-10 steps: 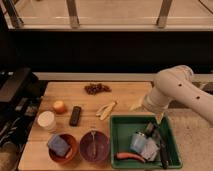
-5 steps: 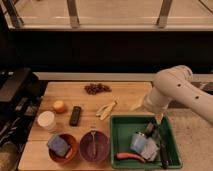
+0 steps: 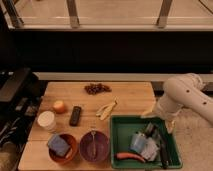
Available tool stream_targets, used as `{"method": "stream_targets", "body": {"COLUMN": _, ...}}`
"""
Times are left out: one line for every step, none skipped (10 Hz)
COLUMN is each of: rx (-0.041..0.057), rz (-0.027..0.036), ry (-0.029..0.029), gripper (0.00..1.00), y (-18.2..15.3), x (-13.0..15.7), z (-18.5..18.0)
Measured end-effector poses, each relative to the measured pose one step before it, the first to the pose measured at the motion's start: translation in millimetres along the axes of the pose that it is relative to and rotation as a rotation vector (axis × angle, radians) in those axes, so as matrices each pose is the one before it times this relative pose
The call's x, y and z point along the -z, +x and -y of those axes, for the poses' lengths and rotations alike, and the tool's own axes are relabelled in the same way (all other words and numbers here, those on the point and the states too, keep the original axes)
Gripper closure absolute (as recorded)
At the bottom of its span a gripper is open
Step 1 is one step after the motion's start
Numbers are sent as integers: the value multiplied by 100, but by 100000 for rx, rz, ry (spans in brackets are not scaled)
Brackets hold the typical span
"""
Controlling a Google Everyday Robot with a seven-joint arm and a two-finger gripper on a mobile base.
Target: Wipe table surface with brush
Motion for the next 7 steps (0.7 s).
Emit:
{"method": "stream_targets", "body": {"rx": -3217, "rz": 1802, "ry": -410, "gripper": 20, "y": 89, "x": -1053, "z": -835}}
{"method": "stream_targets", "body": {"rx": -2355, "rz": 1663, "ry": -17, "gripper": 20, "y": -1, "x": -840, "z": -572}}
{"method": "stream_targets", "body": {"rx": -1895, "rz": 2035, "ry": 374, "gripper": 20, "y": -83, "x": -736, "z": -327}}
{"method": "stream_targets", "body": {"rx": -1048, "rz": 1623, "ry": 441, "gripper": 20, "y": -188, "x": -443, "z": -194}}
{"method": "stream_targets", "body": {"rx": -2030, "rz": 2466, "ry": 614, "gripper": 20, "y": -317, "x": -569, "z": -649}}
{"method": "stream_targets", "body": {"rx": -2050, "rz": 2475, "ry": 488, "gripper": 20, "y": -331, "x": -593, "z": -658}}
{"method": "stream_targets", "body": {"rx": -784, "rz": 1935, "ry": 239, "gripper": 20, "y": -234, "x": -328, "z": -184}}
